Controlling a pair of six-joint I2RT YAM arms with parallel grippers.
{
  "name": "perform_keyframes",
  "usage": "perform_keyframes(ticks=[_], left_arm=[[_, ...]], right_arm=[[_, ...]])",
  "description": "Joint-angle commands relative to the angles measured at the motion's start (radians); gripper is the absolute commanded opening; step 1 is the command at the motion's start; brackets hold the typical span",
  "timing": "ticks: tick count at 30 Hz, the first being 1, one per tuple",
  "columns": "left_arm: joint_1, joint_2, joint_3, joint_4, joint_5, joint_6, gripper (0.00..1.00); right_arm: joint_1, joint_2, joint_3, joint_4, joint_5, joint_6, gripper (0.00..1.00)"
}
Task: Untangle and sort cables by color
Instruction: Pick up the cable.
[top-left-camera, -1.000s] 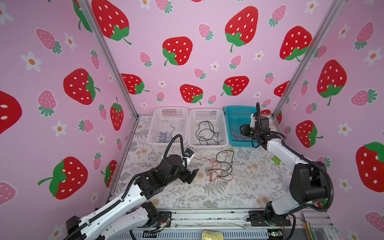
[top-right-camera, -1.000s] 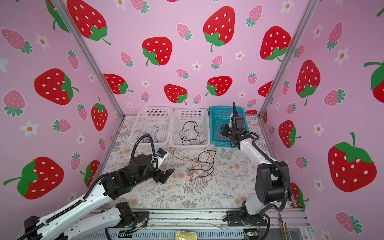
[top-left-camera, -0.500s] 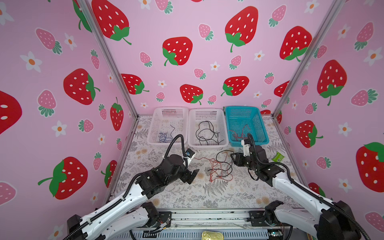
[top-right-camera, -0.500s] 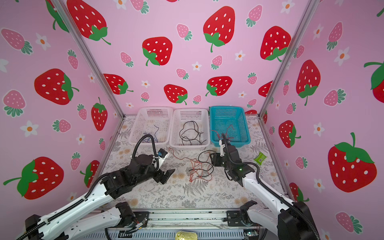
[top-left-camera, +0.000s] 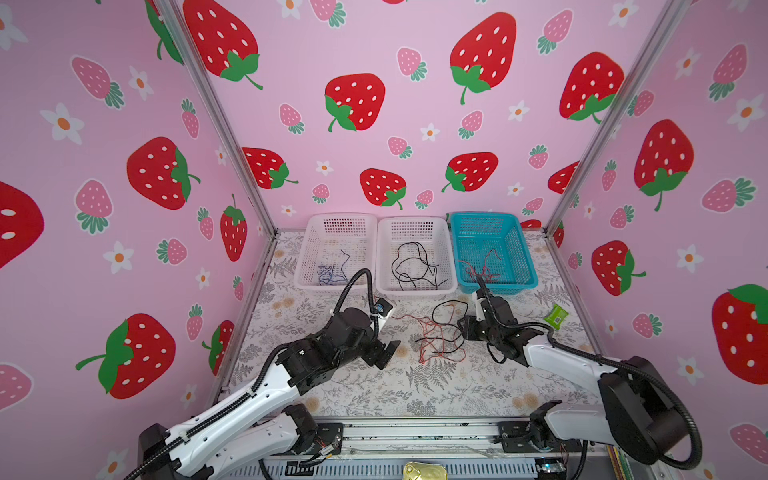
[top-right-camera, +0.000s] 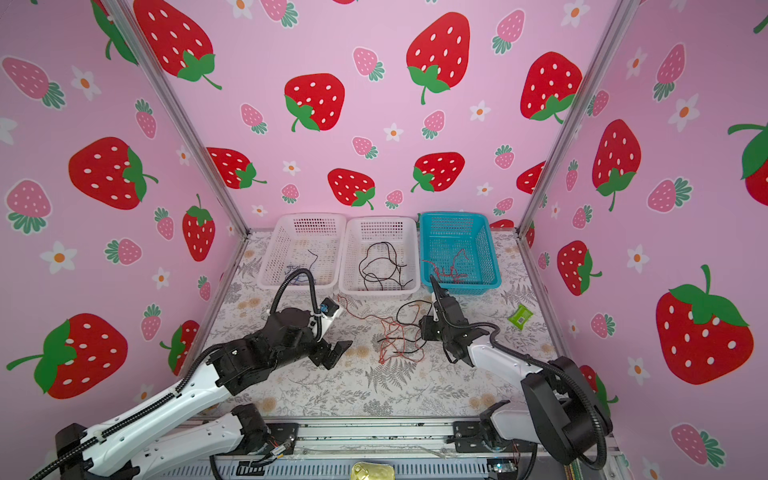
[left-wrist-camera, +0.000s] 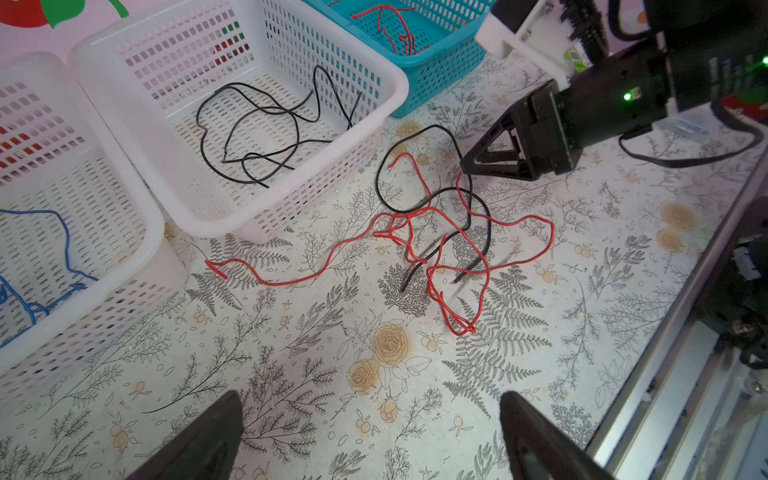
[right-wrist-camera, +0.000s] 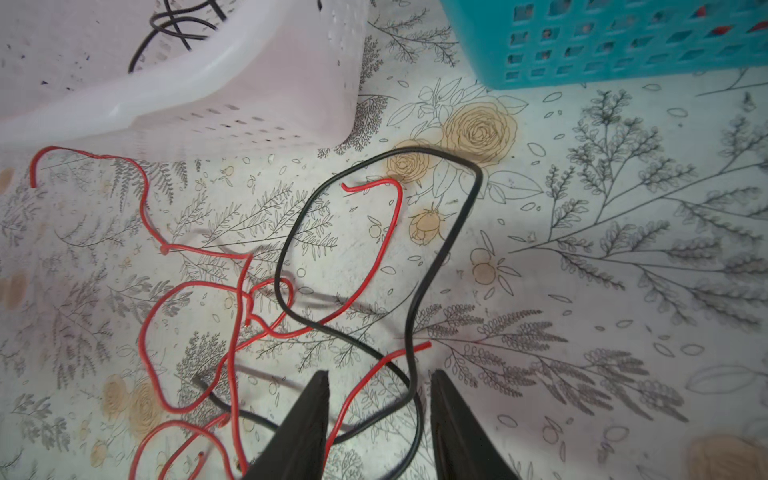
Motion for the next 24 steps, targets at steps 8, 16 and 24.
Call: perform_keyframes(ticks=[8, 16, 24], left_arm=[[0.001, 0.192, 0.122, -0.070, 0.157, -0.091, 0.98], [0.000, 0.235, 0.159, -0.123, 0.140, -0.101, 0.98], [0.000, 0.207, 0.166, -0.139, 0.139, -0.099, 0.98]], right_arm=[[-0.010, 0.141, 0.040, 0.100, 0.070, -0.060, 0.34], [-0.005, 0.047, 0.036, 0.128, 0.049, -0.144, 0.08], [0.026, -0.182, 0.067, 0.033, 0.014, -0.197, 0.00]])
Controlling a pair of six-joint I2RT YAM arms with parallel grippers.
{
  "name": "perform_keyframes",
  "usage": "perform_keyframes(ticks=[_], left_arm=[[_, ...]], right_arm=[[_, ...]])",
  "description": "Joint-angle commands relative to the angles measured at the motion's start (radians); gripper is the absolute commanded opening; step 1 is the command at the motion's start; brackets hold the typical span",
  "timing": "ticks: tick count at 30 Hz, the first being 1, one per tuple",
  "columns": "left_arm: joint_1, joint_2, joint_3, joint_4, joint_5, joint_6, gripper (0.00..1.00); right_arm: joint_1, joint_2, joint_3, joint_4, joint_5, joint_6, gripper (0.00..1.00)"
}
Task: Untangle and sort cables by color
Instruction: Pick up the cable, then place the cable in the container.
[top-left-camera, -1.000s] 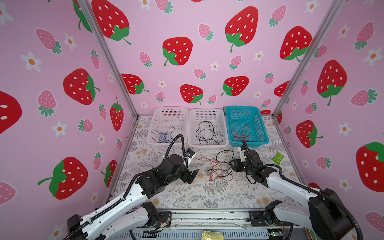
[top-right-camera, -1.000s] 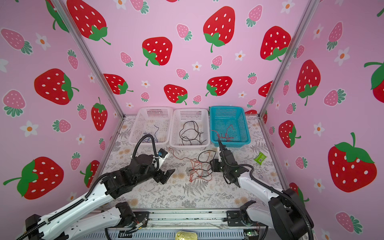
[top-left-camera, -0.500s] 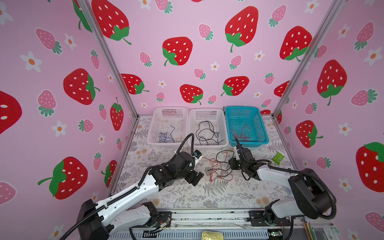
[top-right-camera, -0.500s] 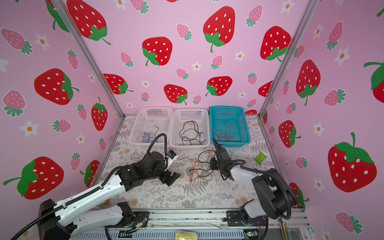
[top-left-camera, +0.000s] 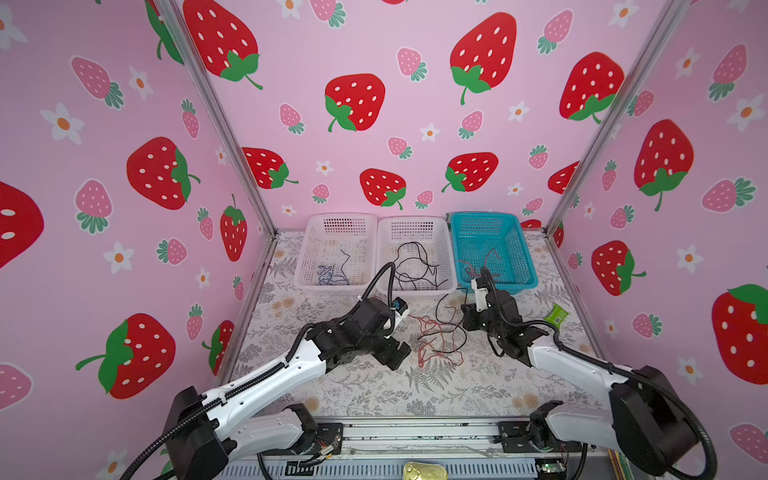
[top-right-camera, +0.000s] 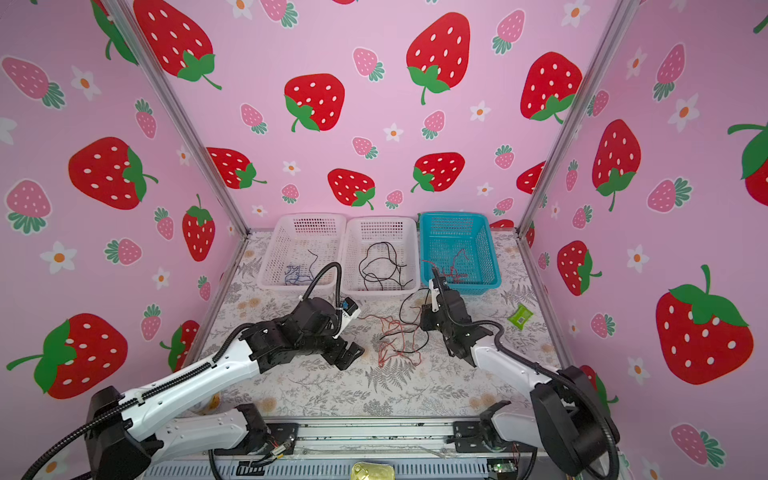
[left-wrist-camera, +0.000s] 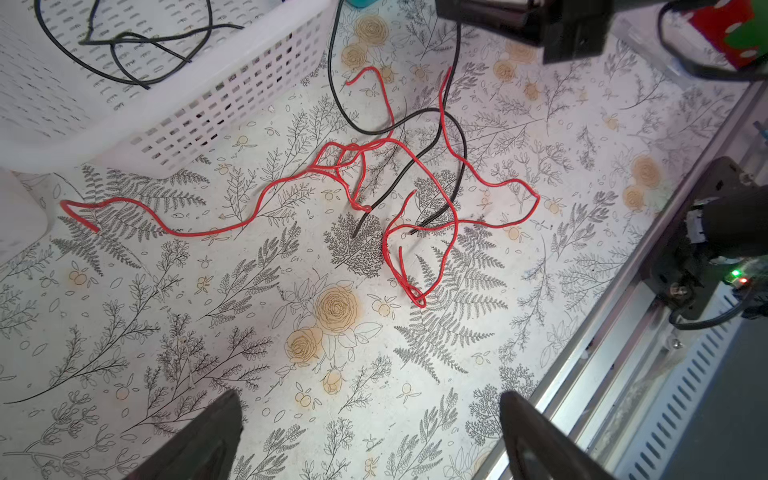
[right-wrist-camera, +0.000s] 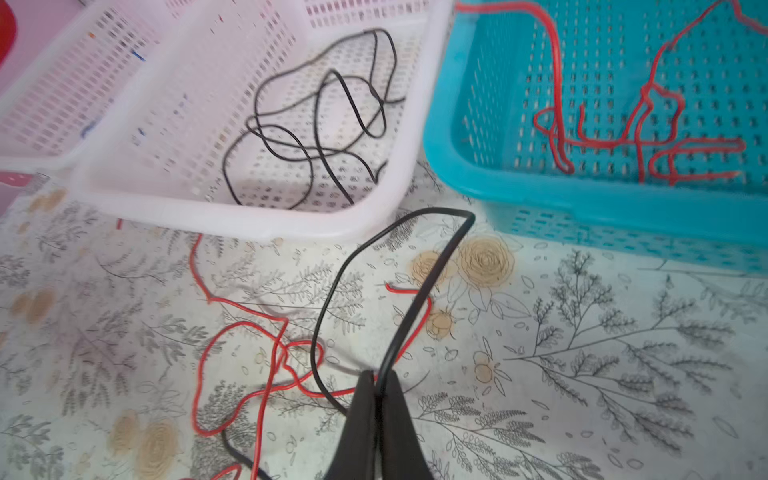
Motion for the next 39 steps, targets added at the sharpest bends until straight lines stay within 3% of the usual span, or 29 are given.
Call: perform_keyframes(ticks=[1, 7, 15, 22, 34, 39], left_arm=[[0.000, -0.024, 0.048, -0.032, 0.002, -0.008, 0.98], [-0.001, -0.055, 0.057, -0.017, 0.023, -0.065, 0.98], [0.000, -0.102, -0.003, 0.100, 0.091, -0.197, 0.98], [0.002, -0.183, -0.066, 0.158, 0.026, -0.238, 0.99], [0.002, -0.226, -0.224, 0.315, 0.037, -0.393, 0.99], [0.001, -0.197, -0.282, 0.354, 0.014, -0.466, 0.98]], right_arm=[[0.014, -0.080, 0.056, -0.066, -0.042, -0.035, 0.00], [0.108, -0.191, 0.236, -0.196, -0.077, -0.060, 0.00], [0.220, -0.188, 0.508, -0.326, -0.051, -0.096, 0.00], [0.275, -0.164, 0.660, -0.374, -0.022, -0.117, 0.00], [0.273, 0.004, 0.810, -0.391, 0.141, -0.166, 0.00], [0.205, 0.075, 0.869, -0.365, 0.150, -0.142, 0.00]])
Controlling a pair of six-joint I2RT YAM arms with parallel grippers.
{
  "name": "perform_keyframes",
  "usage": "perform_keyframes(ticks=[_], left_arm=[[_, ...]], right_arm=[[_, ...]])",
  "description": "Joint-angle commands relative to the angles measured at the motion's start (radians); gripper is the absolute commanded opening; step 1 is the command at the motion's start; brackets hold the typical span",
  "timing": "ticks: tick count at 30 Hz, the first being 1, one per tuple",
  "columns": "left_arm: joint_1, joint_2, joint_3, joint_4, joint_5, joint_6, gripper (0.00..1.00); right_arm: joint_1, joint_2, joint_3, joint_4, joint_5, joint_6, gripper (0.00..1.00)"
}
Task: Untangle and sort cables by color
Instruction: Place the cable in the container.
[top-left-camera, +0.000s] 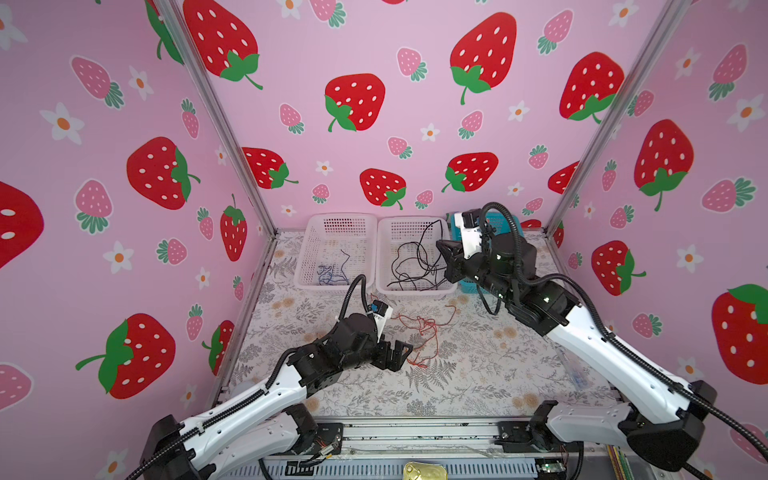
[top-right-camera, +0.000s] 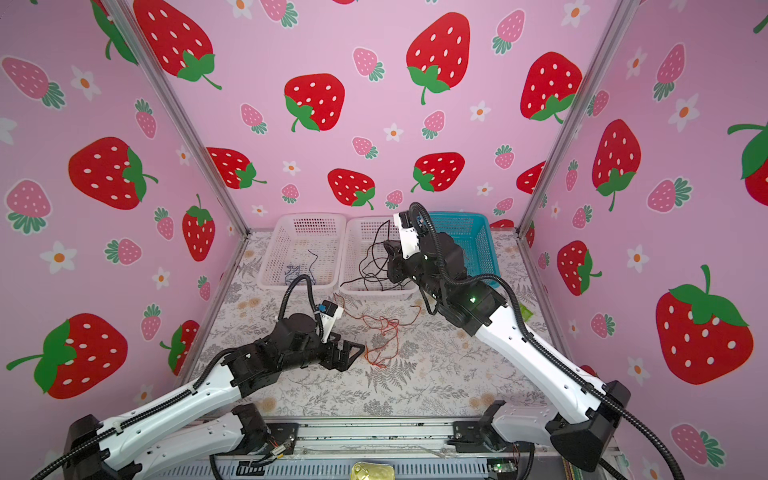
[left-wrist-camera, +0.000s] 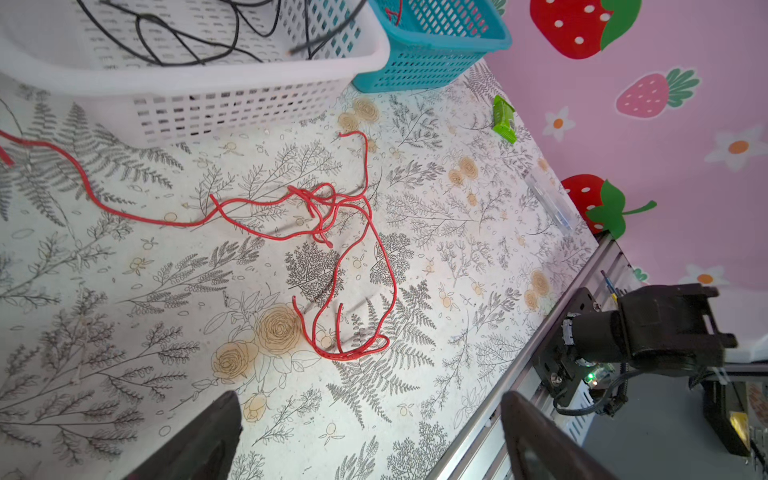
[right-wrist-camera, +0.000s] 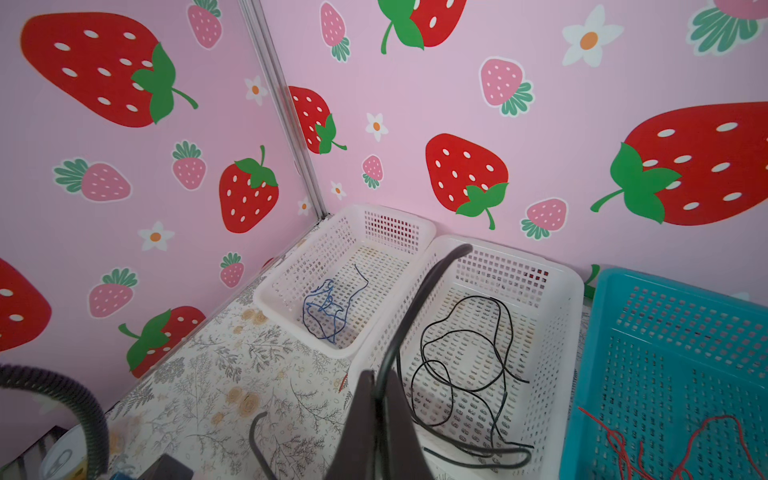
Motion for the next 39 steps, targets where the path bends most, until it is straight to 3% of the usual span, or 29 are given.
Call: perform_keyframes(ticks=[1, 15, 21, 33, 39], left_arm=[[0.002, 0.015, -0.029, 0.063, -0.029, -0.088, 0.98], [0.001, 0.028, -0.146, 0.145, -0.047, -0.178, 0.98], [0.002, -0.018, -0.195, 0.144, -0.076, -0.192, 0.98], [0.002, -0.020, -0.205, 0.151, -0.072, -0.203, 0.98], [0.002, -0.014, -0.202, 0.150, -0.076, -0.197, 0.98]], right_arm=[[-0.057, 0.027, 0.061, 0.027, 0.025, 0.007, 0.00], [-0.242, 0.292, 0.196, 0.050, -0.205, 0.077, 0.00], [-0.245, 0.338, 0.180, 0.092, -0.197, 0.068, 0.00], [-0.247, 0.591, 0.213, 0.078, -0.265, 0.104, 0.00], [-0.247, 0.599, 0.225, 0.038, -0.227, 0.100, 0.12]])
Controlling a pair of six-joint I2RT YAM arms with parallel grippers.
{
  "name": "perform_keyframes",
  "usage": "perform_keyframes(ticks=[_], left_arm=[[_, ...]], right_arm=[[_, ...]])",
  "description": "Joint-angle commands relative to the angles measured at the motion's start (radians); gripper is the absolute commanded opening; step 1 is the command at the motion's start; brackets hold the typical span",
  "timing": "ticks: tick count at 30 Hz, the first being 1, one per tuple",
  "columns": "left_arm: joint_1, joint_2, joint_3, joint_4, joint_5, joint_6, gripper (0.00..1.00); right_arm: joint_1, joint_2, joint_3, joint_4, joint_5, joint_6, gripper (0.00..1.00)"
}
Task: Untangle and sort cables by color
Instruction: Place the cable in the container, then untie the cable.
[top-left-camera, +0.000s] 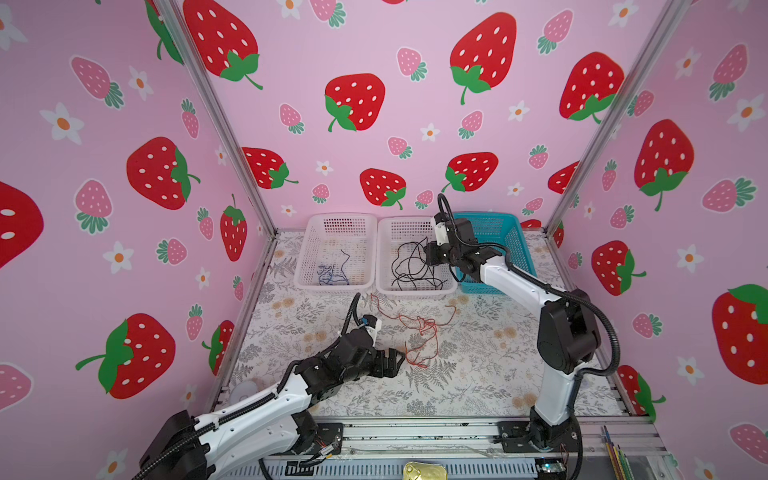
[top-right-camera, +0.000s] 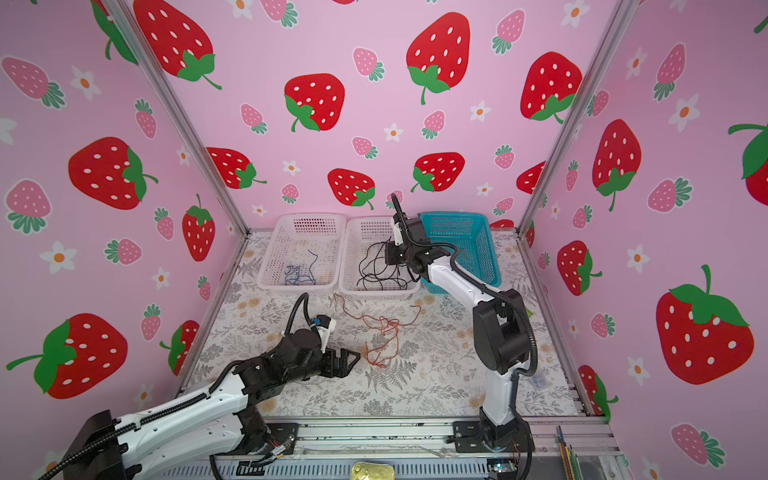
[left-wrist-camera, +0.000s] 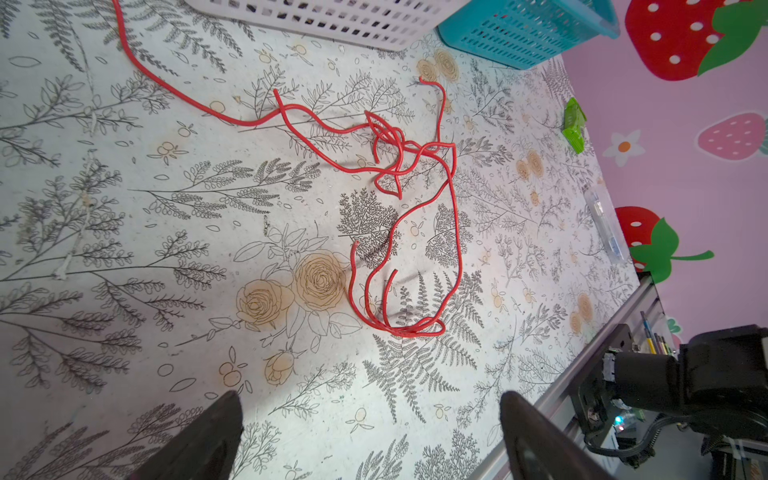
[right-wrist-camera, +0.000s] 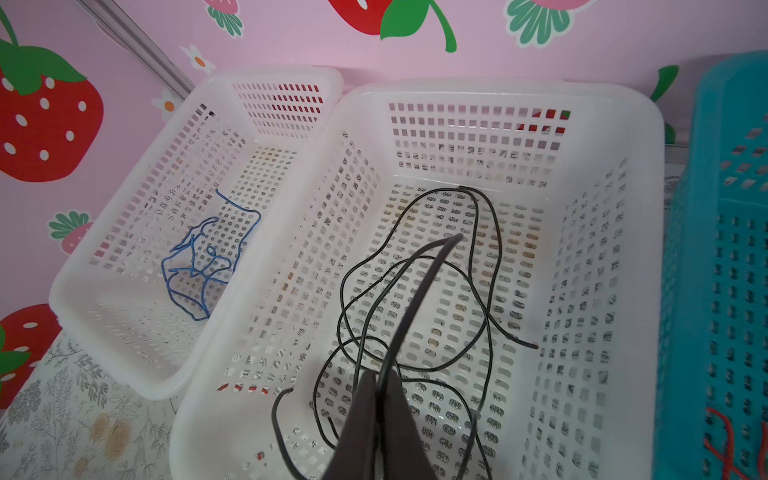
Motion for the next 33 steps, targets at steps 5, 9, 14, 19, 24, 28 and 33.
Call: perform_keyframes(ticks=[5, 9, 14, 19, 24, 28, 33], left_arm=[[0.000, 0.014, 0.006, 0.022, -0.014, -0.017, 0.98], [0.002, 0.024, 0.014, 0.029, -0.011, -0.020, 0.98], [0.002, 0.064, 0.018, 0.049, 0.009, -0.043, 0.98], [0.000, 0.151, 0.046, 0.073, 0.039, -0.063, 0.95], [0.001, 0.248, 0.112, 0.068, 0.056, -0.055, 0.91], [-0.001, 0.325, 0.154, 0.070, 0.070, -0.053, 0.87], [0.000, 0.424, 0.195, 0.074, 0.119, -0.052, 0.70]], right_arm=[[0.008, -0.062, 0.056, -0.052, 0.042, -0.030, 0.32], [0.012, -0.113, 0.047, -0.080, 0.040, -0.042, 0.42], [0.040, -0.270, -0.109, -0.042, 0.042, -0.049, 0.51], [0.064, -0.462, -0.354, 0.012, 0.048, -0.056, 0.57], [0.069, -0.647, -0.572, 0.047, 0.048, -0.042, 0.61], [0.068, -0.766, -0.686, 0.026, 0.064, -0.047, 0.64], [0.068, -0.889, -0.752, -0.040, 0.144, -0.065, 0.66]])
